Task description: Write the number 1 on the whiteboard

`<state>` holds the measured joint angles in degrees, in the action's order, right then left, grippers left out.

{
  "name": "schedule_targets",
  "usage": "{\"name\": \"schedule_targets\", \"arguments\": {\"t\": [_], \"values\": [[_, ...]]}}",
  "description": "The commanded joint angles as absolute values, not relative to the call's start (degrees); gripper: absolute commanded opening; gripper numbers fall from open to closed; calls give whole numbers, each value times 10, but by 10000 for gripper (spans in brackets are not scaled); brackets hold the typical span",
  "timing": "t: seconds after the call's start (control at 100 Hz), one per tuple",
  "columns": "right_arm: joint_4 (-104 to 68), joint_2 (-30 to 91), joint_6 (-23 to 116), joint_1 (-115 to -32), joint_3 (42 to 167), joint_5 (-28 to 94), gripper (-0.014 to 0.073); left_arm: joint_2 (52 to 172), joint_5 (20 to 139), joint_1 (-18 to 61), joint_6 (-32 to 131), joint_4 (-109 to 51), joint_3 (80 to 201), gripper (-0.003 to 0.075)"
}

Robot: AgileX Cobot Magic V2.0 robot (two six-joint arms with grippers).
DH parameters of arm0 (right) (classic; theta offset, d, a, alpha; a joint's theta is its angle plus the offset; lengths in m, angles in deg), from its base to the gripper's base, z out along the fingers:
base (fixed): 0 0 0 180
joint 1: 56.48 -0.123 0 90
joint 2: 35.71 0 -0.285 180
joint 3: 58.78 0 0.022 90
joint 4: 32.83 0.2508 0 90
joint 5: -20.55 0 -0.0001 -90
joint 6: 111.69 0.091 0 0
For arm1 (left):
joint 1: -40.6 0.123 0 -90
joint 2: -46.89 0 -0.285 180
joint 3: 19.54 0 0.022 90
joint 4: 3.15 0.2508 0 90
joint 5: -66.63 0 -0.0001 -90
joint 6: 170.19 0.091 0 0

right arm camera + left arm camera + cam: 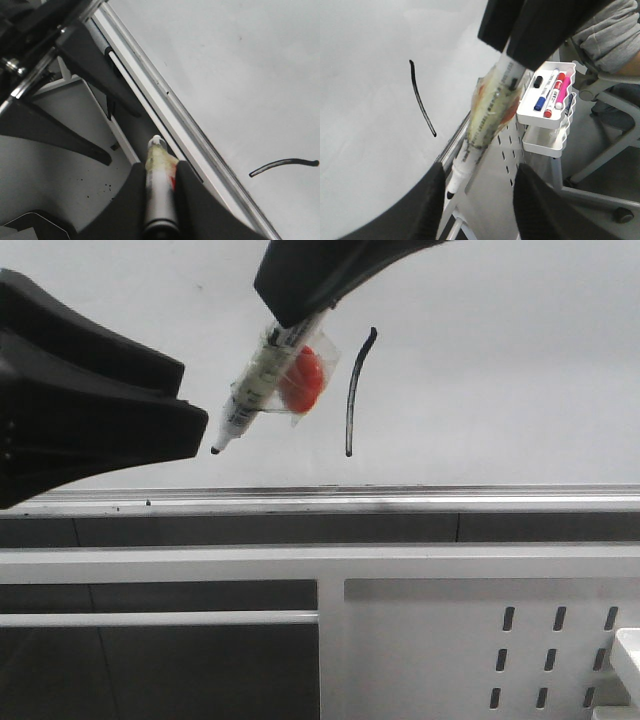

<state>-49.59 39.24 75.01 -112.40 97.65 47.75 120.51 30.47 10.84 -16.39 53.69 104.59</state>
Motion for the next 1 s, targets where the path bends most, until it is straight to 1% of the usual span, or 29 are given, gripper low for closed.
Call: {"name": "schedule_targets", "arguments": {"t": [0.0,0.19,0.29,0.6,0.66,0.71,0.77,0.84,0.88,0.89,0.91,0.99], "values": [[-502,382,746,-1124,997,432,-70,1217,263,103,-152,490,1065,293],[-501,382,746,-1127,997,424,-70,1266,204,103,-80,424,1068,293],[-501,382,746,-1136,997,424,-70,1279,177,103,-69,418,1068,293],[-505,382,746,-1140,997,424,-70,1283,167,103,-69,433,1068,293],[-505,382,746,-1140,997,424,-70,1283,167,103,-69,438,1068,283],[-505,382,746,-1140,997,424,-70,1283,166,103,-69,440,1068,256],[-505,382,746,-1140,997,425,-70,1283,163,103,-70,440,1068,196],[-505,382,746,-1140,997,426,-70,1283,161,103,-70,442,1068,94],[-505,382,746,-1140,997,426,-70,1283,161,103,-70,446,1068,15],[-505,382,746,-1140,997,426,-70,1283,161,103,-70,447,1068,15],[-505,382,746,-1140,997,426,-70,1283,161,103,-71,450,1068,-15],[-505,382,746,-1140,997,426,-70,1283,158,103,-71,454,1068,-20]]}}
